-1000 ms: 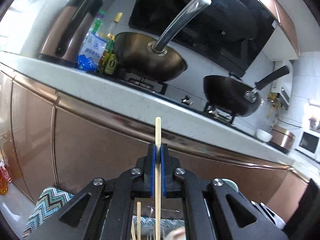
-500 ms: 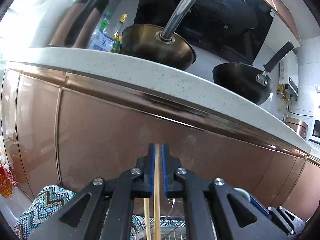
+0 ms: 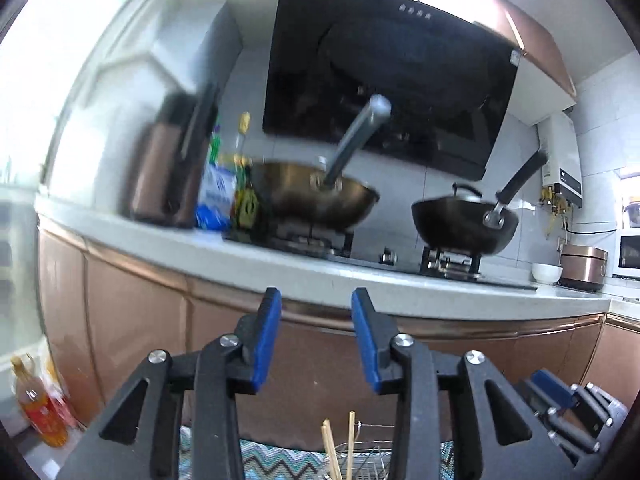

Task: Organize utensils
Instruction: 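Lift both and release the chopstick and light-blue spoon into the holder, then lower both open tools over the chopsticks on the cloth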

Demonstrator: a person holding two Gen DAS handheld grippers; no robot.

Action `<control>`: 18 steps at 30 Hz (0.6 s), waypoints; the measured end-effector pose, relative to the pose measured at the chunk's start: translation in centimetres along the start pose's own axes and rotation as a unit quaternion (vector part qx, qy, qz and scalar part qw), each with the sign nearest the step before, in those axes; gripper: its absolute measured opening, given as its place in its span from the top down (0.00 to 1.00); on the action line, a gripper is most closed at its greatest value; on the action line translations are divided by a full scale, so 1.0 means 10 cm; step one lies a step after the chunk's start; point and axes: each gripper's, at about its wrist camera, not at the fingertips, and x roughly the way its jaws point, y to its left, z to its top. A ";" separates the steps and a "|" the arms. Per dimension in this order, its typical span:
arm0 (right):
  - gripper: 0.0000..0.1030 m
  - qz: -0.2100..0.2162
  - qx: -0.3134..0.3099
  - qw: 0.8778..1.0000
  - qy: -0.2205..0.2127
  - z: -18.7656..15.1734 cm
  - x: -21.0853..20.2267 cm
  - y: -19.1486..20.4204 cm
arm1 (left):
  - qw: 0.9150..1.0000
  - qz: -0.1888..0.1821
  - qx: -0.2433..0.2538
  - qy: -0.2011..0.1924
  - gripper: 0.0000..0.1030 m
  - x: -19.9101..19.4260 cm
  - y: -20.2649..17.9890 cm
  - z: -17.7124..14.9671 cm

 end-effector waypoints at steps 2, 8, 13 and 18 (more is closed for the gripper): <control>0.73 -0.001 -0.003 1.000 -0.007 0.12 -0.19 0.00 | 1.000 0.002 0.004 -0.006 0.65 -0.19 0.04 0.13; 0.73 0.005 -0.003 1.000 -0.020 0.47 -0.74 0.01 | 1.000 0.013 0.014 -0.016 0.64 -0.79 0.19 0.48; 0.73 0.013 0.009 1.000 -0.020 0.61 -1.14 -0.03 | 0.999 0.021 0.025 -0.005 0.64 -1.23 0.31 0.62; 0.73 0.025 0.020 0.999 0.000 0.60 -1.32 -0.04 | 0.999 0.027 0.033 0.028 0.64 -1.44 0.44 0.56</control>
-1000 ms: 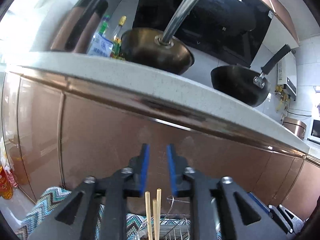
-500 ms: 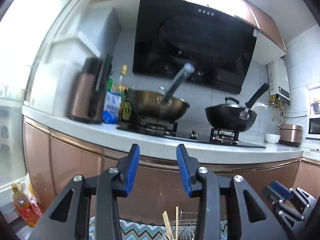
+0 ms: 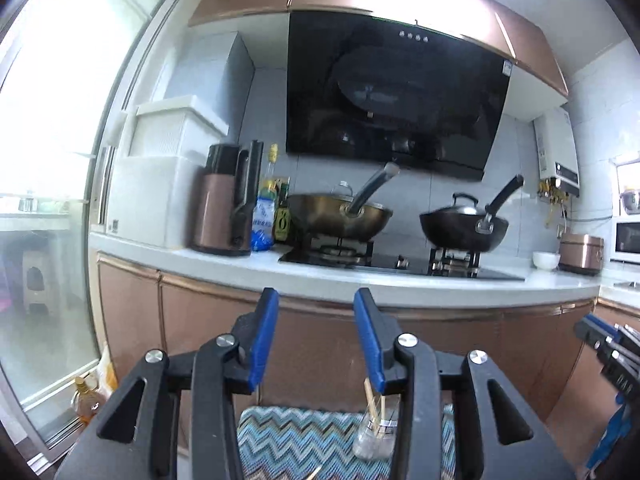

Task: Organize utensils
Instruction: 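Lower both open tools over the chopsticks on the cloth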

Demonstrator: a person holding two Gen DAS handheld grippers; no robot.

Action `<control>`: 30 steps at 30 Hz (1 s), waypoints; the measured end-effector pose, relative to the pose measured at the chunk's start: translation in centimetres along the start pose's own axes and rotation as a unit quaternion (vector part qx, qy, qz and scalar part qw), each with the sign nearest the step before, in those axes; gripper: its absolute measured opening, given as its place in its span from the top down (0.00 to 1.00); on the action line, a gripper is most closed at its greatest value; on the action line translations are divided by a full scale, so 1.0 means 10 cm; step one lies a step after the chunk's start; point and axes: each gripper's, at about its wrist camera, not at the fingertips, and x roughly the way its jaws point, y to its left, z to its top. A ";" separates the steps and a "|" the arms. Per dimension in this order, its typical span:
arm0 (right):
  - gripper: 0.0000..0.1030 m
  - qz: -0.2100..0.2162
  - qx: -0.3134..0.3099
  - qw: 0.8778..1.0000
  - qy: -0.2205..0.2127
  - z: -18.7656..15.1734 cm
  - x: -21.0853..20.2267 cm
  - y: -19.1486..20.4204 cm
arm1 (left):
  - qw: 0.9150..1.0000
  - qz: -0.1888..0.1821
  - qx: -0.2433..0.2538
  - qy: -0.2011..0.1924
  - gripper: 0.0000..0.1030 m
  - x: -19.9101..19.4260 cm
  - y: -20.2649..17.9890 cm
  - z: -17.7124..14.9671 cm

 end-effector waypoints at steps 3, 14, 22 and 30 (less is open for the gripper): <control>0.73 0.007 0.007 1.000 0.025 -0.07 -0.04 0.01 | 1.000 -0.004 0.000 0.028 0.64 -0.04 0.07 -0.12; 0.73 0.039 0.024 0.989 0.144 -0.60 0.21 0.02 | 0.979 -0.047 0.008 0.200 0.64 0.35 0.04 -0.82; 0.73 0.067 0.040 0.970 0.230 -1.07 0.52 -0.02 | 0.931 -0.080 0.005 0.356 0.64 0.89 -0.08 -1.55; 0.73 0.109 0.071 0.932 0.338 -1.64 0.99 -0.04 | 0.878 -0.109 -0.005 0.465 0.64 1.41 -0.22 -2.25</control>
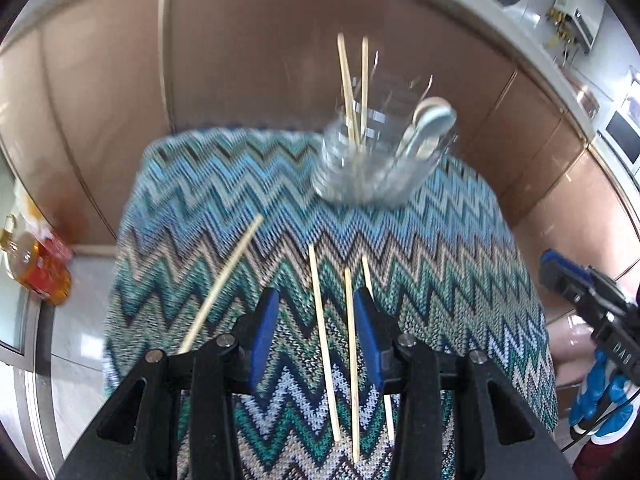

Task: Organize utensils
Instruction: 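Lower both open tools over the chopsticks on the cloth, then grasp a chopstick with the left tool while the right tool grasps another chopstick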

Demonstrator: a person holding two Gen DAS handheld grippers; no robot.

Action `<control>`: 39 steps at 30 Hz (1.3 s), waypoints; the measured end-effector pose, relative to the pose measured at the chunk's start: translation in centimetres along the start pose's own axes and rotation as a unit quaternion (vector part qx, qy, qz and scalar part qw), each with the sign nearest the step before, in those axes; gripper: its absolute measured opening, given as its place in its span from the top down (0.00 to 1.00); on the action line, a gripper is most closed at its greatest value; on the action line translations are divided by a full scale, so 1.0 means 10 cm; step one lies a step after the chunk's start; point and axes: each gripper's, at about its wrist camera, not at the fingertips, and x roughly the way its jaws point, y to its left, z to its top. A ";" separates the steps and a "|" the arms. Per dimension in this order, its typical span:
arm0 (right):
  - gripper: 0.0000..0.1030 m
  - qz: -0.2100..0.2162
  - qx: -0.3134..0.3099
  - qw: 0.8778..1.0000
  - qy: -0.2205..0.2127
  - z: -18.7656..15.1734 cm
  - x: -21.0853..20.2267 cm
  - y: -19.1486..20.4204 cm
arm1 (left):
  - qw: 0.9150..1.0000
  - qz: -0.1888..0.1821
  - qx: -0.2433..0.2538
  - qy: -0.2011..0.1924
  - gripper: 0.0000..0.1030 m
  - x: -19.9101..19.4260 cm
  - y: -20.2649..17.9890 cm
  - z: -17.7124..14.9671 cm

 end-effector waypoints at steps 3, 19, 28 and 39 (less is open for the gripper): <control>0.73 0.018 0.011 0.999 0.035 -0.03 0.25 -0.07 | 0.999 -0.010 -0.001 0.033 0.65 0.25 0.00 0.06; 0.79 0.076 0.003 0.985 0.155 0.05 1.30 0.03 | 0.990 -0.021 0.031 0.138 0.89 1.19 -0.07 0.31; 0.83 0.078 -0.008 0.972 0.223 0.11 1.75 0.19 | 0.986 -0.048 0.028 0.159 0.93 1.40 -0.05 0.31; 0.86 0.034 -0.025 0.960 0.277 0.16 2.17 0.41 | 0.983 -0.095 0.016 0.158 0.93 1.32 0.23 0.34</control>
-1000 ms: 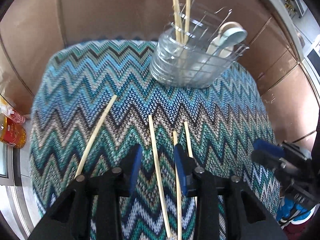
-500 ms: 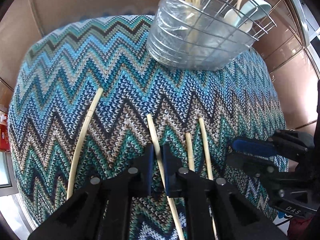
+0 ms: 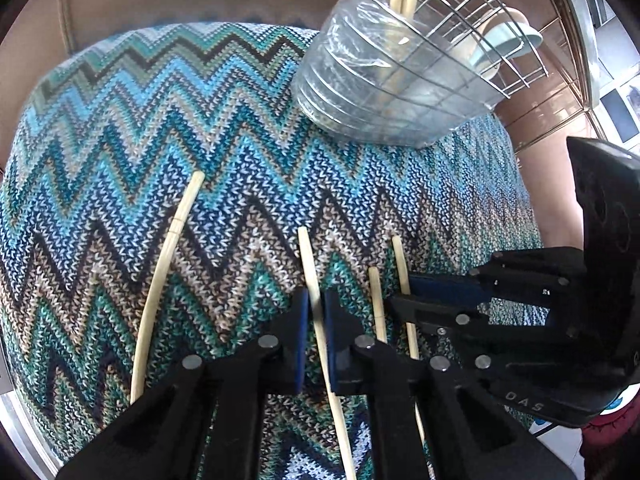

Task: Organize utensils
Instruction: 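Grasp a chopstick with the left tool while the right tool grasps another chopstick, then lift both chopsticks over the holder and open both tools to drop them in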

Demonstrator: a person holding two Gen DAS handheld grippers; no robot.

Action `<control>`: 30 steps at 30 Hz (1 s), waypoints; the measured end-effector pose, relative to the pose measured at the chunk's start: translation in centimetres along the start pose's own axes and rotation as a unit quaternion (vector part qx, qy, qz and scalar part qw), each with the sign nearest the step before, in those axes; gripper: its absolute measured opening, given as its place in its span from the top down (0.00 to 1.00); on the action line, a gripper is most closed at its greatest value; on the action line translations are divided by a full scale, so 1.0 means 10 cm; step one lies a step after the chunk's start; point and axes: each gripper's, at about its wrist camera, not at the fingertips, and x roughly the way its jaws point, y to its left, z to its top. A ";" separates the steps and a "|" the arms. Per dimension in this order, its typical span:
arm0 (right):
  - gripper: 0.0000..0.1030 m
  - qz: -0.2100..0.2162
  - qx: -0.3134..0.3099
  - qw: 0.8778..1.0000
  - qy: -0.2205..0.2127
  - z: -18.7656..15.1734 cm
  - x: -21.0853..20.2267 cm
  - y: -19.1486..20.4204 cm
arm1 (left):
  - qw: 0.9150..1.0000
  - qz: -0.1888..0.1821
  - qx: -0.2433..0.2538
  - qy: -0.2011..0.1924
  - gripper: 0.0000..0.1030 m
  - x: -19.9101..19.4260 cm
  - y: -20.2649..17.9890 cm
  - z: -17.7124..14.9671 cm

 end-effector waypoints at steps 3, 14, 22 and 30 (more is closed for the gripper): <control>0.89 -0.009 0.003 1.000 -0.001 0.04 0.08 0.09 | 1.000 0.004 -0.001 -0.004 0.93 -0.05 0.05 -0.02; 0.95 0.051 0.040 0.996 -0.068 -0.28 -0.28 0.02 | 0.999 0.016 -0.005 -0.048 0.95 -0.38 -0.24 -0.21; 0.95 0.079 0.031 0.975 -0.207 -0.69 -1.06 0.03 | 0.992 0.019 0.013 -0.122 0.96 -0.96 -0.42 -0.47; 0.95 0.059 -0.003 0.933 -0.355 -0.57 -1.84 0.04 | 0.977 -0.006 0.031 -0.209 0.96 -1.66 -0.57 -0.40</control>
